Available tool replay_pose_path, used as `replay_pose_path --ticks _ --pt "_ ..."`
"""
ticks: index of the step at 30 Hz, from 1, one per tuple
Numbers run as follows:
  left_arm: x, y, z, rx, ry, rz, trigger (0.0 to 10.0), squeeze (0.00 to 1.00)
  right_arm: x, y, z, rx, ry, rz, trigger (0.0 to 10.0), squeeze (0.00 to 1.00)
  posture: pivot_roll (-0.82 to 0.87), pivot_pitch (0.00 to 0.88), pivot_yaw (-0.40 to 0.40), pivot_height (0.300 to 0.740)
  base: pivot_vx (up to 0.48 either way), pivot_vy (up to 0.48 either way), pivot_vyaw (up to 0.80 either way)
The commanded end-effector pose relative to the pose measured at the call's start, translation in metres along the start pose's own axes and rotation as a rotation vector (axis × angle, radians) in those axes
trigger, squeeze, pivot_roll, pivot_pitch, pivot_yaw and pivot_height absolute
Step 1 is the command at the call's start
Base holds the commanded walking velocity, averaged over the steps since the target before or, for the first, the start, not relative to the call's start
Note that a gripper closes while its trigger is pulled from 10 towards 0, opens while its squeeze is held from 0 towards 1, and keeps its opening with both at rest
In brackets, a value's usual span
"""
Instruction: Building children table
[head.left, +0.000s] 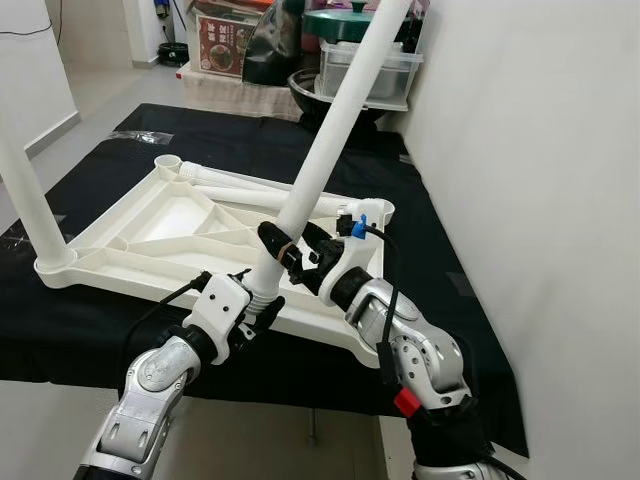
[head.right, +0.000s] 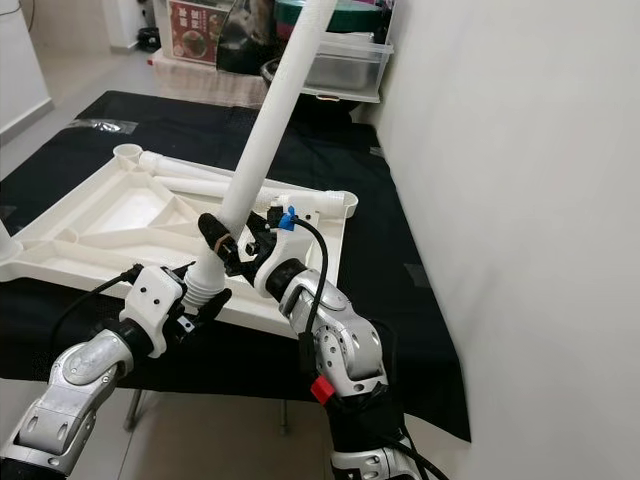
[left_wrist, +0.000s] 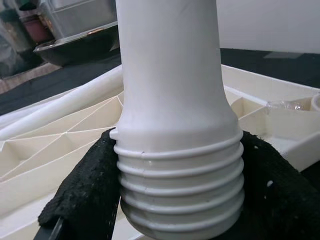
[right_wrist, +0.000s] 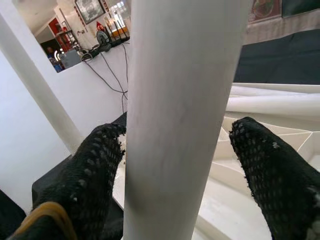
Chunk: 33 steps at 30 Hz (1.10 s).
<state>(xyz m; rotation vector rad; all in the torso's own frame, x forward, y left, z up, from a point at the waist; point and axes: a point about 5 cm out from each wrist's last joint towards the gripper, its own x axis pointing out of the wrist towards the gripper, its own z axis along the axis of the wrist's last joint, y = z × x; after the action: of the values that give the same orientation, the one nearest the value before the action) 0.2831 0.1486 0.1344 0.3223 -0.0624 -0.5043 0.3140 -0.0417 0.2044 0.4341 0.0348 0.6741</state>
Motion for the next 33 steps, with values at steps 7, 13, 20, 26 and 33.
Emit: replay_pose_path --ticks 7,13,20,26,33 --pt "-0.002 -0.004 -0.001 0.035 -0.003 -0.047 10.0 0.00 0.008 0.010 0.012 0.067 -0.035 0.046 10.0 0.00 0.07 0.000 -0.113 0.740 0.000 0.000 0.00" --pt "-0.003 -0.006 -0.002 0.049 -0.002 -0.063 10.0 0.00 0.007 0.009 0.013 0.094 -0.038 0.054 10.0 0.00 0.07 0.000 -0.112 0.740 0.000 0.000 0.00" --pt "-0.003 -0.008 -0.002 0.054 -0.003 -0.076 10.0 0.00 0.010 0.007 0.017 0.107 -0.054 0.045 10.0 0.00 0.07 0.000 -0.110 0.740 0.000 0.000 0.00" --pt "-0.002 -0.010 -0.003 0.053 -0.004 -0.080 10.0 0.00 0.012 0.005 0.021 0.106 -0.066 0.036 10.0 0.00 0.07 0.000 -0.109 0.740 0.000 0.000 0.00" --pt "-0.004 -0.012 -0.004 0.051 -0.002 -0.086 10.0 0.00 0.014 0.006 0.022 0.104 -0.065 0.040 10.0 0.00 0.07 0.000 -0.110 0.740 0.000 0.000 0.00"
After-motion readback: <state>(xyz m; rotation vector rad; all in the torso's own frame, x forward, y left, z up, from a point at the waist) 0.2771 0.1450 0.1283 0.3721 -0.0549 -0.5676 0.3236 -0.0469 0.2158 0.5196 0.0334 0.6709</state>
